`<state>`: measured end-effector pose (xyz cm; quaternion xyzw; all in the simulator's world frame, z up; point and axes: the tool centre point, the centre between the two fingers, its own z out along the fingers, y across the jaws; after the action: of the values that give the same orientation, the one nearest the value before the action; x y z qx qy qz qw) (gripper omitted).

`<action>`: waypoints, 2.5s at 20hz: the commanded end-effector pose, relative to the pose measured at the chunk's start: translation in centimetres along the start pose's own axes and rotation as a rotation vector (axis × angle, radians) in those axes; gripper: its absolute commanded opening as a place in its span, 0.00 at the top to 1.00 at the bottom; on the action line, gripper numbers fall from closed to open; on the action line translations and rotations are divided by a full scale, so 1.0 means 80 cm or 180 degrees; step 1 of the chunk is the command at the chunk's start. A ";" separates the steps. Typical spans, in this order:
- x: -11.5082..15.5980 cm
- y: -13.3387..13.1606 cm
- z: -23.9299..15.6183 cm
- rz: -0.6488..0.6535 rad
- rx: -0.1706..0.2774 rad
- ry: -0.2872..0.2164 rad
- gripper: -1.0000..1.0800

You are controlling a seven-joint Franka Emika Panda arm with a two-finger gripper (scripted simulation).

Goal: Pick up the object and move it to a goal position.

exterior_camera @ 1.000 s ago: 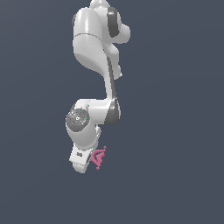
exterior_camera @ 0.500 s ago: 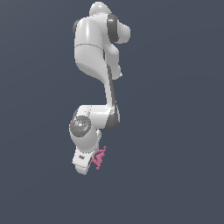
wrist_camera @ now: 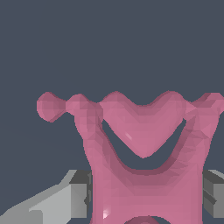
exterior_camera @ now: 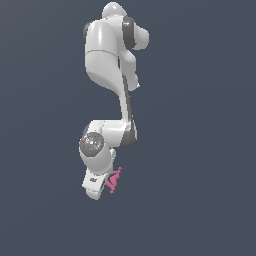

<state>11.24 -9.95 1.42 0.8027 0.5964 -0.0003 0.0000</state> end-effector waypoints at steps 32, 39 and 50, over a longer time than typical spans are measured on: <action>0.050 -0.123 -0.107 0.0001 -0.0001 -0.0008 1.00; 0.074 -0.180 -0.158 0.0000 -0.0002 -0.0011 1.00; 0.103 -0.241 -0.216 0.0000 -0.0002 -0.0006 1.00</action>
<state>-4.41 3.13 18.25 0.8025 0.5966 -0.0008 0.0010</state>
